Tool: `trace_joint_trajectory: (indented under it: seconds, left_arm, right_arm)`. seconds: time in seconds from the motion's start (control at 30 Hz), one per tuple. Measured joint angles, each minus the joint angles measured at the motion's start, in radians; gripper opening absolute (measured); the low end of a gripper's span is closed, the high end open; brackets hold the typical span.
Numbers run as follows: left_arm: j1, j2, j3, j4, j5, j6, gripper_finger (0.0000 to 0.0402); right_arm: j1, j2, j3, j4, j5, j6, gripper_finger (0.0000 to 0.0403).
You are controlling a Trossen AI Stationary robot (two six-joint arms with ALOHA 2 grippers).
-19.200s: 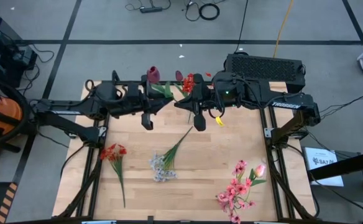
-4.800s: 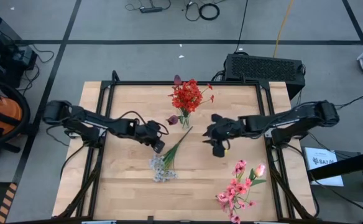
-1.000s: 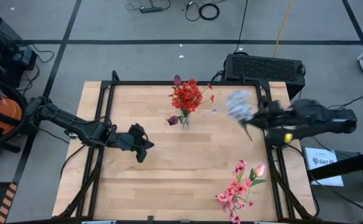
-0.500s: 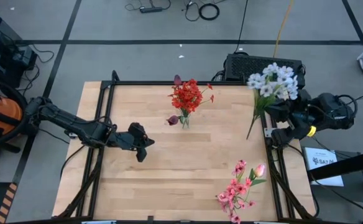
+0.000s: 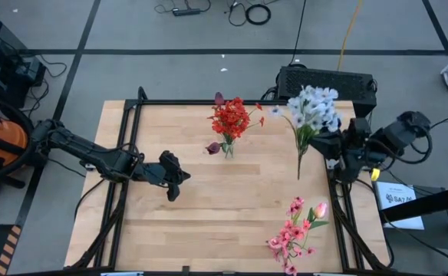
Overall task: Sort flowers into vase by color
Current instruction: Put the white flower in the purple vase
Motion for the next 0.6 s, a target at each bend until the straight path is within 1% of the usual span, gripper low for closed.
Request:
trace_joint_trajectory:
  seconds: [0.07,0.2,0.33,0.47,0.6]
  left_arm:
    - [0.0,0.0,0.0,-0.001,0.002,0.002,0.0022]
    - [-0.001,0.0,0.0,0.0,0.011,0.046,0.0022]
    - [-0.001,0.0,0.0,0.0,0.024,0.052,0.0022]
    - [-0.001,0.0,0.0,0.0,0.031,0.05,0.0022]
    - [-0.001,0.0,0.0,0.001,0.032,0.049,0.0022]
  right_arm:
    - [0.032,0.006,0.007,0.0,0.062,-0.007,0.0]
    - [0.086,0.014,0.007,-0.026,0.153,-0.017,0.0]
    - [0.138,0.033,0.001,-0.085,0.257,0.036,0.0]
    - [0.191,0.047,-0.077,-0.072,0.363,0.095,0.0]
    - [0.234,0.04,-0.208,0.025,0.454,0.186,0.0]
